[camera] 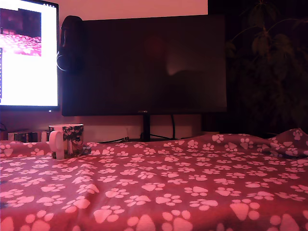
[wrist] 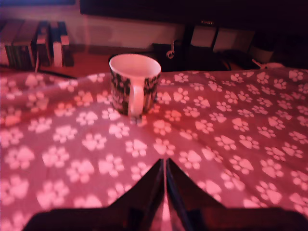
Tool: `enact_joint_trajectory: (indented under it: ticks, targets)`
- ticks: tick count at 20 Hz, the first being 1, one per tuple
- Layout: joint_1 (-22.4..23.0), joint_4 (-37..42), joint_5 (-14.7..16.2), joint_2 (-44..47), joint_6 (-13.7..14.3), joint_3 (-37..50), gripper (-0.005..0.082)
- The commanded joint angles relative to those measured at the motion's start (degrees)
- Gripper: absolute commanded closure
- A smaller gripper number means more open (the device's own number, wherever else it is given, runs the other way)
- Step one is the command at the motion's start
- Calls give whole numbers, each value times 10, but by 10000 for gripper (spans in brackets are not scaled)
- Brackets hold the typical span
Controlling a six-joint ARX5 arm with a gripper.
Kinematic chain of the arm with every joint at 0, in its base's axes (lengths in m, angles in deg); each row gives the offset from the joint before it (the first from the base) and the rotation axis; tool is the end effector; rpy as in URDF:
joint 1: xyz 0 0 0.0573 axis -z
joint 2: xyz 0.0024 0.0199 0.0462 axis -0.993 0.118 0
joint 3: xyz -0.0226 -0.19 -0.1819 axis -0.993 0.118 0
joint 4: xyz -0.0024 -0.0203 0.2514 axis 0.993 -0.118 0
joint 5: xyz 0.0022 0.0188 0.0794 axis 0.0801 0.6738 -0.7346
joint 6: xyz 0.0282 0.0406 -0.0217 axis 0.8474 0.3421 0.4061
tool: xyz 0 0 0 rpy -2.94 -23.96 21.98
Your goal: Pick up the coffee capsules on the table and drop them inside the coffee cup
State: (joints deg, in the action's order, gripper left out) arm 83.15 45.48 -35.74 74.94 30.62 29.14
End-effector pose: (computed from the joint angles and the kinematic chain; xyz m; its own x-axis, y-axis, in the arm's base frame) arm 0.1353 -0.0085 0.1735 0.9177 -0.2995 -0.2609 0.2426 0.9428 -0.2288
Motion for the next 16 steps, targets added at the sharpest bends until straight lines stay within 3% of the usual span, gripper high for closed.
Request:
enact_joint_trajectory:
  ticks: [1,4,16]
  targets:
    - [-1,-3,1,-21,-7,30,784]
    - [2,-10,0,-58,-28,56,784]
    - [17,-141,-10,-223,-32,60,783]
